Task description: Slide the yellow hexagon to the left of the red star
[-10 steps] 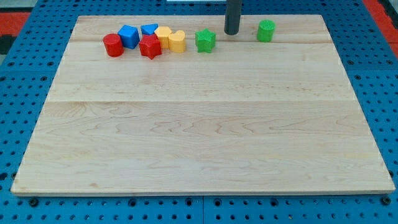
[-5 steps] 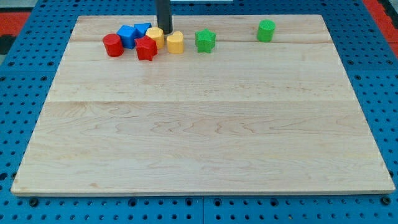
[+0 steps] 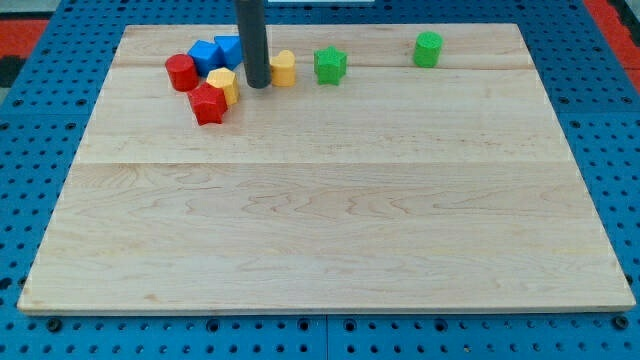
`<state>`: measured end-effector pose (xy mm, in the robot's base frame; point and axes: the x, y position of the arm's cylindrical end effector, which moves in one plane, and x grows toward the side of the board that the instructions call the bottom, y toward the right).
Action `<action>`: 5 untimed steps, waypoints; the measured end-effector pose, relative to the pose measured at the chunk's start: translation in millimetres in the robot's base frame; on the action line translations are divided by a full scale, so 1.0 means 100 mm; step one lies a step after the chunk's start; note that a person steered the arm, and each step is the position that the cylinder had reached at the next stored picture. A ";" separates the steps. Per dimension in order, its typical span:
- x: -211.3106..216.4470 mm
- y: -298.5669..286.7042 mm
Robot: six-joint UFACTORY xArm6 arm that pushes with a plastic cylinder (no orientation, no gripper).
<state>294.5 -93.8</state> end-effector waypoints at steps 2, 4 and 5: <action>0.15 -0.57; 0.76 -0.78; 0.85 -0.80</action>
<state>379.8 -173.7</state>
